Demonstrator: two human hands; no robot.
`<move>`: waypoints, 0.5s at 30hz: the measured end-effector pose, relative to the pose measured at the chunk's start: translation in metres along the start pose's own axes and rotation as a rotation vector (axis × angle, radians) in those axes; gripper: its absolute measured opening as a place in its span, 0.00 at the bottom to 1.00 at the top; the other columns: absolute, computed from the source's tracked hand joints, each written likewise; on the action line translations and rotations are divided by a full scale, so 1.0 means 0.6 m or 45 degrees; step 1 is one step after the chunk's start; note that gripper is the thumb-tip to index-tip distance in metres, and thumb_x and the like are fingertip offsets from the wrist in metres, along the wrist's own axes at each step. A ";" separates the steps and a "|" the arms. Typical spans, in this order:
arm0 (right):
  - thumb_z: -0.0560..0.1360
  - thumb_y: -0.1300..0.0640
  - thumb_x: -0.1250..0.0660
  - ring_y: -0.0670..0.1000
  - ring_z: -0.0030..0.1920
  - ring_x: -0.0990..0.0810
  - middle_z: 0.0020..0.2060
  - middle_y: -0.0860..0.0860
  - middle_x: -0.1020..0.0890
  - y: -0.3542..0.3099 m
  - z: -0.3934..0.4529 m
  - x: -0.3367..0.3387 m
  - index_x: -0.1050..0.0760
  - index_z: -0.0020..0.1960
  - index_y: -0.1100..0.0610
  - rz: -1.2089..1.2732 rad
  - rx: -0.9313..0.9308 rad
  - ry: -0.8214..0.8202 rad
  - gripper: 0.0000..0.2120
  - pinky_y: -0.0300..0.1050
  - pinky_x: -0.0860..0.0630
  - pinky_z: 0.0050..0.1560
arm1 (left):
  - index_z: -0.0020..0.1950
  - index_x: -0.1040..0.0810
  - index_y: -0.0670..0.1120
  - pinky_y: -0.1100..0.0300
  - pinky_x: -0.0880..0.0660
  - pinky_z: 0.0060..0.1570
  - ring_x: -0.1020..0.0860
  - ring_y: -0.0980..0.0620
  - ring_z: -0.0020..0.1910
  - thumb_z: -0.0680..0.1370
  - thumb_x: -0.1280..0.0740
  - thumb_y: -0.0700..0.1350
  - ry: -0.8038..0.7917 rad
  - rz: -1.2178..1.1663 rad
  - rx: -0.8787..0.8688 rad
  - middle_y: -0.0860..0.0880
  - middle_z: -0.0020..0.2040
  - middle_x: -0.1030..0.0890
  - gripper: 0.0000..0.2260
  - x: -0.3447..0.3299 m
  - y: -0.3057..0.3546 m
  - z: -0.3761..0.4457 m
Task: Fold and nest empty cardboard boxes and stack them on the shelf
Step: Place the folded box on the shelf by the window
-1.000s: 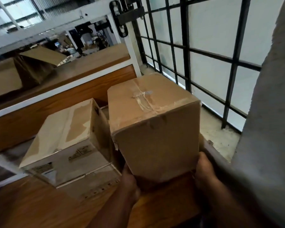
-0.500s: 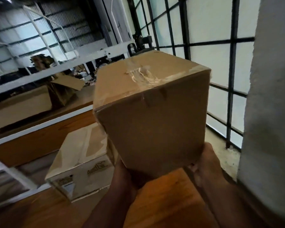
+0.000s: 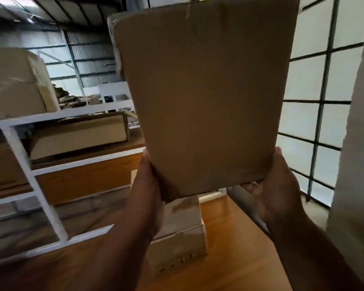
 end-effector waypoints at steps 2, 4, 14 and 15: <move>0.84 0.34 0.38 0.59 0.63 0.13 0.62 0.48 0.12 0.036 -0.067 -0.059 0.21 0.71 0.43 0.003 0.027 -0.046 0.21 0.69 0.18 0.63 | 0.70 0.19 0.62 0.33 0.21 0.64 0.14 0.47 0.62 0.85 0.52 0.71 0.018 0.029 -0.050 0.51 0.63 0.13 0.28 0.084 0.039 -0.035; 0.86 0.37 0.40 0.54 0.61 0.13 0.59 0.44 0.12 0.078 -0.142 -0.119 0.21 0.71 0.41 -0.019 0.049 -0.050 0.18 0.64 0.16 0.60 | 0.71 0.21 0.62 0.34 0.20 0.63 0.15 0.47 0.64 0.85 0.53 0.71 0.030 0.080 -0.104 0.51 0.65 0.14 0.28 0.176 0.070 -0.077; 0.85 0.35 0.38 0.54 0.68 0.17 0.66 0.45 0.14 0.397 -0.416 -0.303 0.20 0.71 0.38 -0.175 -0.230 -0.204 0.18 0.64 0.21 0.68 | 0.65 0.16 0.54 0.48 0.14 0.51 0.13 0.50 0.58 0.90 0.48 0.58 0.457 -0.143 -0.011 0.50 0.59 0.11 0.22 0.622 0.069 -0.271; 0.86 0.36 0.39 0.54 0.69 0.18 0.66 0.46 0.15 0.427 -0.432 -0.309 0.19 0.70 0.39 -0.191 -0.259 -0.225 0.18 0.64 0.22 0.70 | 0.64 0.16 0.52 0.53 0.14 0.45 0.12 0.52 0.54 0.90 0.46 0.53 0.503 -0.138 0.010 0.51 0.55 0.10 0.18 0.655 0.058 -0.287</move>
Point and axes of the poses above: each hand's wrist, its own z-axis towards the middle knuckle, its own x-axis out of the back of the hand, y = z × x, the point moved 8 cm from there along z, towards the middle knuckle
